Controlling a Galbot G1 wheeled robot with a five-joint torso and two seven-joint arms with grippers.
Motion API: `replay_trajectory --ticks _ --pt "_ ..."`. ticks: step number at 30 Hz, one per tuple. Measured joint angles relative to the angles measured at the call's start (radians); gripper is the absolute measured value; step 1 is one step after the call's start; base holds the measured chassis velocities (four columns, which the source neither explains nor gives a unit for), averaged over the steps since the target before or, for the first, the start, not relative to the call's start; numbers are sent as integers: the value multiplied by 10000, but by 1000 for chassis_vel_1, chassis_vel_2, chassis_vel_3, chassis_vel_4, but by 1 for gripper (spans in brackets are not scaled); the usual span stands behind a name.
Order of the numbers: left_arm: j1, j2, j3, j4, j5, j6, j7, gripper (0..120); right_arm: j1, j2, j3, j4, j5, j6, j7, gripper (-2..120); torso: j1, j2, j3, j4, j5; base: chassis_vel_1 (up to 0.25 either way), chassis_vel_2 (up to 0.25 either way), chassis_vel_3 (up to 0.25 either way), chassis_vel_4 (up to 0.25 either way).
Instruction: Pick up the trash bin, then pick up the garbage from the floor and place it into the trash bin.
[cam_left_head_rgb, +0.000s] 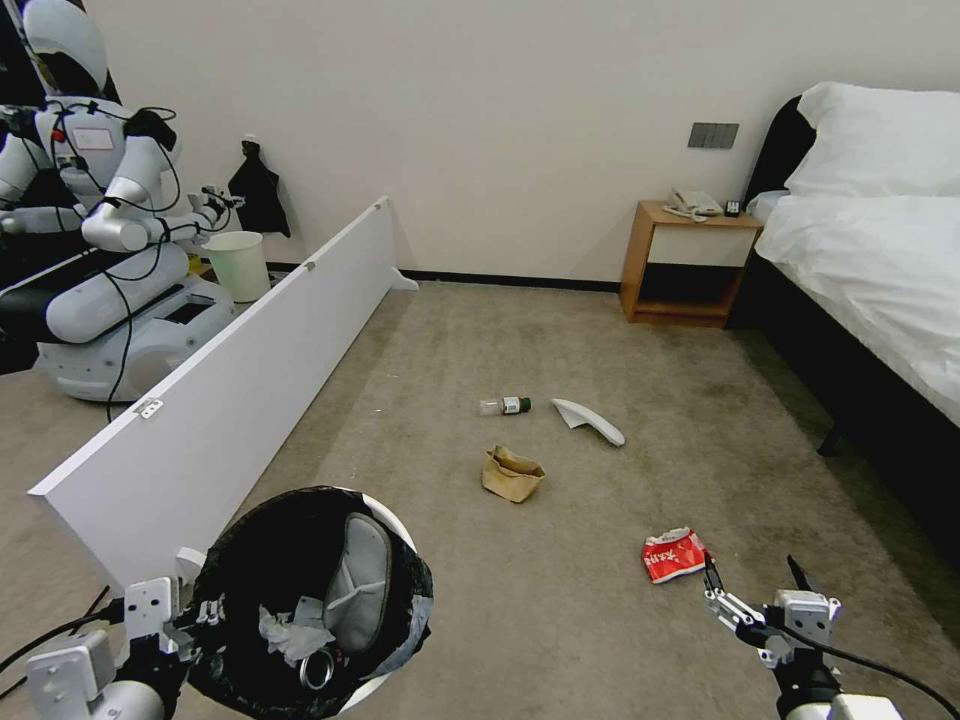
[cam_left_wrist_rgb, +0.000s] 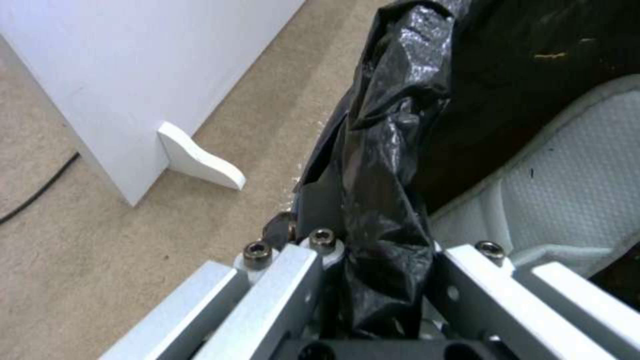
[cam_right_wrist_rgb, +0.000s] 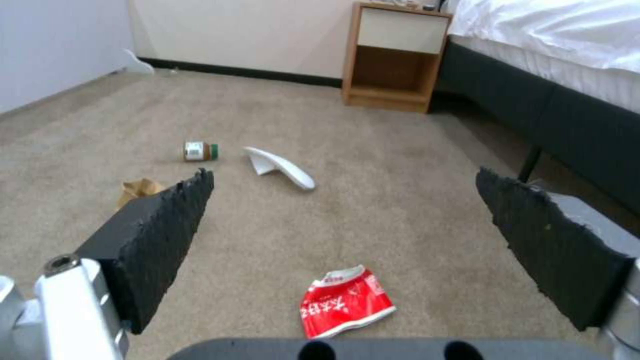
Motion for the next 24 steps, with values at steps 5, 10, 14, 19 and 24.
replay_trajectory --ticks 5,10,14,19,24 --pt "-7 1 1 13 2 2 1 3 33 -2 11 -35 26 -1 -49 100 0 0 0 0 0 0 0 0 0" --pt "-11 3 1 26 2 3 4 3 58 0 15 -66 47 0 -107 100 0 0 0 0 0 0 0 0 0" --pt "-14 1 0 32 3 3 7 3 62 4 15 -69 59 6 -136 100 0 0 0 1 0 -42 46 53 -55" --pt "-14 1 -1 36 3 3 10 3 68 7 15 -69 75 7 -151 100 0 -1 0 0 0 -79 91 84 -82" --pt "-15 1 -1 40 3 3 12 3 70 9 16 -68 82 9 -168 100 0 -1 0 0 0 -85 81 68 -76"
